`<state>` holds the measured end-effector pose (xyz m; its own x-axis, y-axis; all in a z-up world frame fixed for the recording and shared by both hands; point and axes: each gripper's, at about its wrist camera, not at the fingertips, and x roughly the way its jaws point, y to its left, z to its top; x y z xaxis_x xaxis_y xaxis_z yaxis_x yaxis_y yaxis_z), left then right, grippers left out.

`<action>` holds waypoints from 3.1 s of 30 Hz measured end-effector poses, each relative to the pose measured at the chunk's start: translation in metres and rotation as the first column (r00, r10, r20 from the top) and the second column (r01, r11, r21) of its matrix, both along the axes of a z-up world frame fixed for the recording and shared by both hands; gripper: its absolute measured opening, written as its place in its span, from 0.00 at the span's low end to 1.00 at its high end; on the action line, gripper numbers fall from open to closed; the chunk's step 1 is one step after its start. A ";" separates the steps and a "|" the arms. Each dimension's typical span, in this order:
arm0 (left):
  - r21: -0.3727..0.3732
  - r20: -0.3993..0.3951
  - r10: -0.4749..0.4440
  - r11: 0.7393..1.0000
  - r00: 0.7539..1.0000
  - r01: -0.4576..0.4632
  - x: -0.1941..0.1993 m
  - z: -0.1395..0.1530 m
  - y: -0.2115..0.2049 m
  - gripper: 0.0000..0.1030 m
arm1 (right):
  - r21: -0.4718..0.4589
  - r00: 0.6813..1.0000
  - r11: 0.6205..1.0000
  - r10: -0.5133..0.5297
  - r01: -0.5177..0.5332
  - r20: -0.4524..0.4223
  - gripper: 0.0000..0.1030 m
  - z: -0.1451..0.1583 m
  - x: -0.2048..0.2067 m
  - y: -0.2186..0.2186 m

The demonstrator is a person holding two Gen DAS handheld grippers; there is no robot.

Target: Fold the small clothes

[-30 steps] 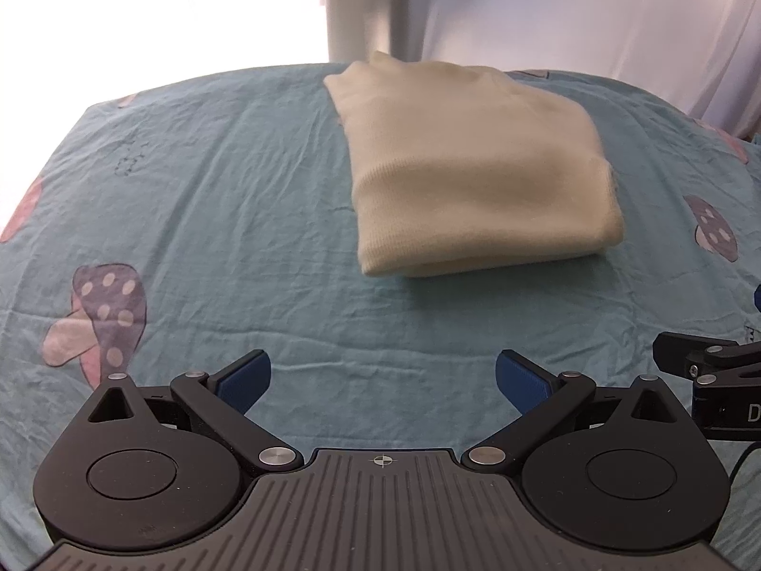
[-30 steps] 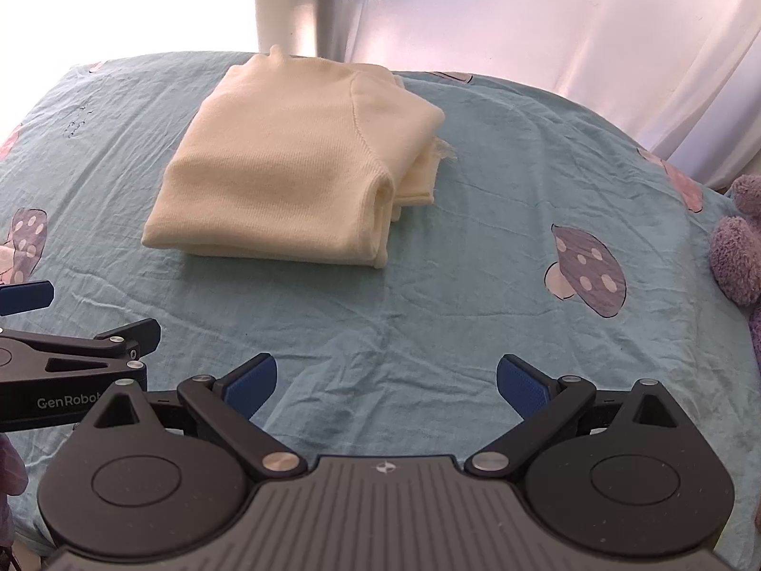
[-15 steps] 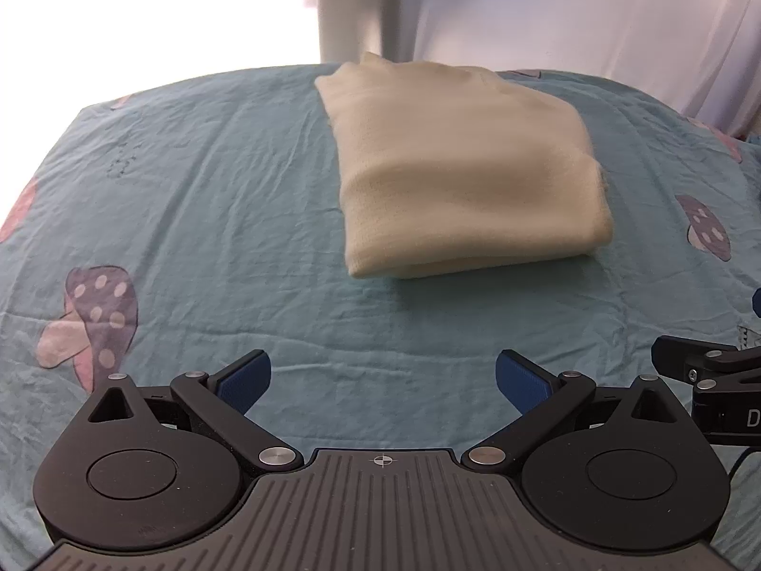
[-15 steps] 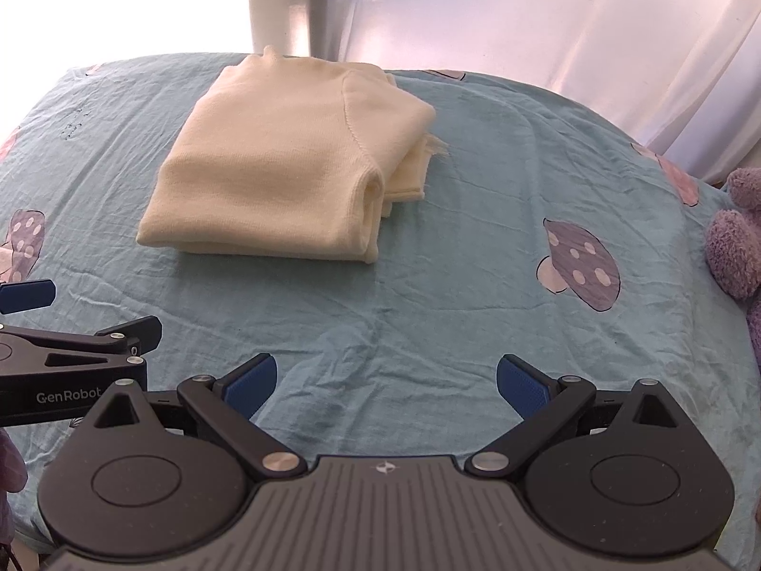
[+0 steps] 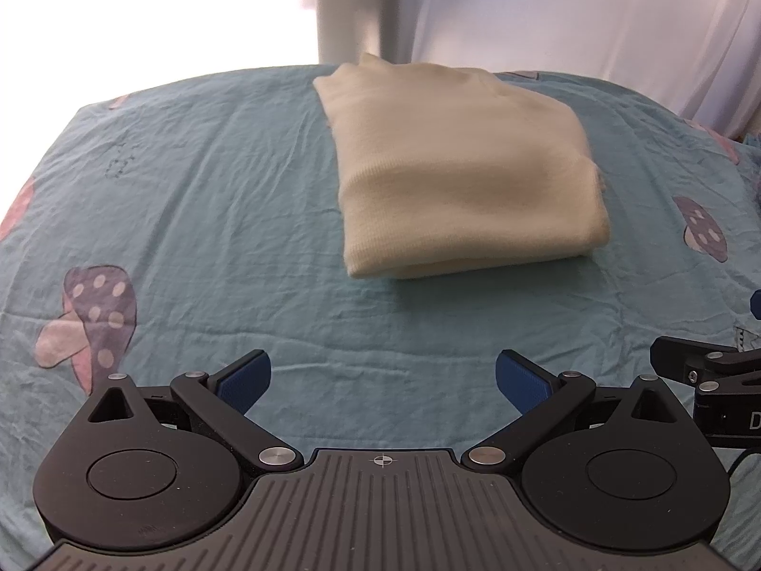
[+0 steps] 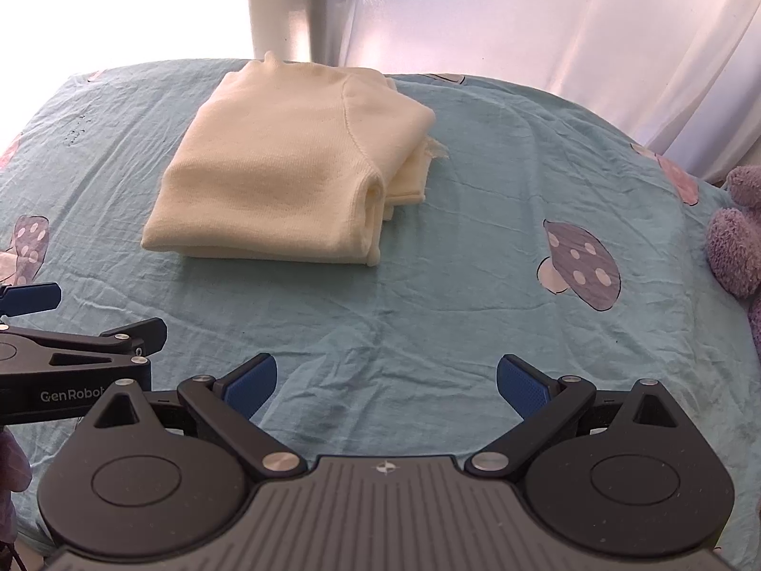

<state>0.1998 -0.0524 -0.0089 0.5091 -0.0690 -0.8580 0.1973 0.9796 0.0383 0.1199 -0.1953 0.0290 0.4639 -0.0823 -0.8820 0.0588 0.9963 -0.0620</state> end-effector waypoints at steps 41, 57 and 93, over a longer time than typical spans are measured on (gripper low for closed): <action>-0.011 -0.016 -0.016 1.000 1.000 0.016 -0.001 -0.002 0.001 1.00 | -0.001 1.000 1.000 0.005 -0.005 0.007 0.96 0.005 0.000 0.002; -0.018 -0.017 -0.019 1.000 1.000 0.019 -0.002 -0.001 0.001 1.00 | -0.004 1.000 1.000 0.007 -0.007 0.010 0.96 0.006 0.000 0.003; -0.021 -0.017 -0.003 1.000 1.000 0.003 0.001 0.000 0.005 1.00 | -0.003 1.000 1.000 -0.001 0.001 0.013 0.96 0.007 0.000 0.009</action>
<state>0.2013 -0.0474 -0.0090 0.4944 -0.0882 -0.8648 0.2005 0.9796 0.0147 0.1200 -0.1863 0.0358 0.4750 -0.0856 -0.8758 0.0604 0.9961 -0.0646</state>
